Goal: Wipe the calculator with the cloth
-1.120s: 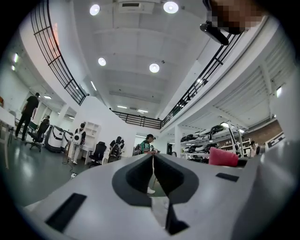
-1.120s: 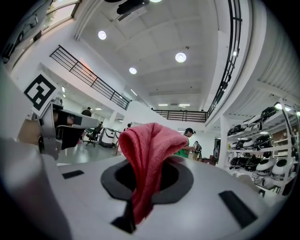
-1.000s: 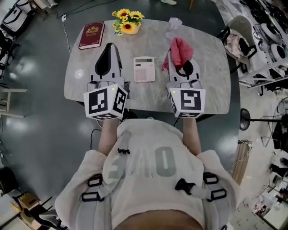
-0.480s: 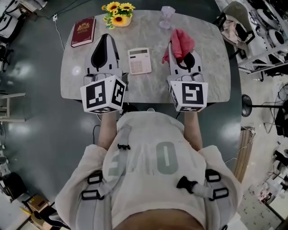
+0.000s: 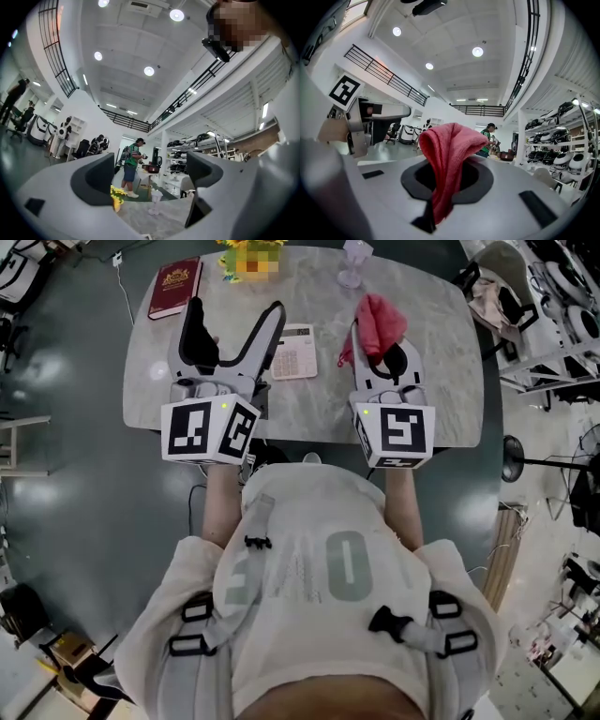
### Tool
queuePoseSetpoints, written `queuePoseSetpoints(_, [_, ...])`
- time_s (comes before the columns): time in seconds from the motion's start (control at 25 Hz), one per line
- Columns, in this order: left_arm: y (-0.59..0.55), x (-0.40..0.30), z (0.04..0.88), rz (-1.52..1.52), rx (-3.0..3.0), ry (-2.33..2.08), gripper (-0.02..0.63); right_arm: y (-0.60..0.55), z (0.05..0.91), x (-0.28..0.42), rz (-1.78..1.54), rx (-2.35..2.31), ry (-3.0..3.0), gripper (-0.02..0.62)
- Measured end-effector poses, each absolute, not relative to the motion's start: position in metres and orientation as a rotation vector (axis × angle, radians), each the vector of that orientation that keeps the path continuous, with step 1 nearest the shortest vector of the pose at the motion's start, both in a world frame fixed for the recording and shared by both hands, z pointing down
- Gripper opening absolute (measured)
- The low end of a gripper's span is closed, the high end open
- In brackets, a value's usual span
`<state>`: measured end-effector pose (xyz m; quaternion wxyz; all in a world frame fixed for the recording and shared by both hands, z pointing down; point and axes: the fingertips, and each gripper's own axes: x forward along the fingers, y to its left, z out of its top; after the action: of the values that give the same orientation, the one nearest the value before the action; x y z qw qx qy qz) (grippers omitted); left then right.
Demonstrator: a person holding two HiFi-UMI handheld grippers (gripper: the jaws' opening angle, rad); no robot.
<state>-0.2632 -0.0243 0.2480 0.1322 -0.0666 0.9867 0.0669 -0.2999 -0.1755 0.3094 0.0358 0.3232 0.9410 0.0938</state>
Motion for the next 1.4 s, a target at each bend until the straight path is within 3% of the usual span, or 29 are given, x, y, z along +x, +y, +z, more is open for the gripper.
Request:
queuePoseSetpoints(0.12, [-0.017, -0.266, 0.254, 0.208, -0.116, 2.861, 0.473, -0.175, 0.312, -0.297, 0.298, 1.008, 2.882, 0.058])
queuePoseSetpoints(0.72, [0.007, -0.286, 0.305, 0.275, -0.034, 3.018, 0.474, -0.177, 0.323, -0.298, 0.301, 1.027, 2.906, 0.058])
queuePoseSetpoints(1.4, [0.040, -0.314, 0.585, 0.284, 0.165, 3.729, 0.474, -0.172, 0.384, -0.304, 0.372, 1.067, 3.060, 0.058])
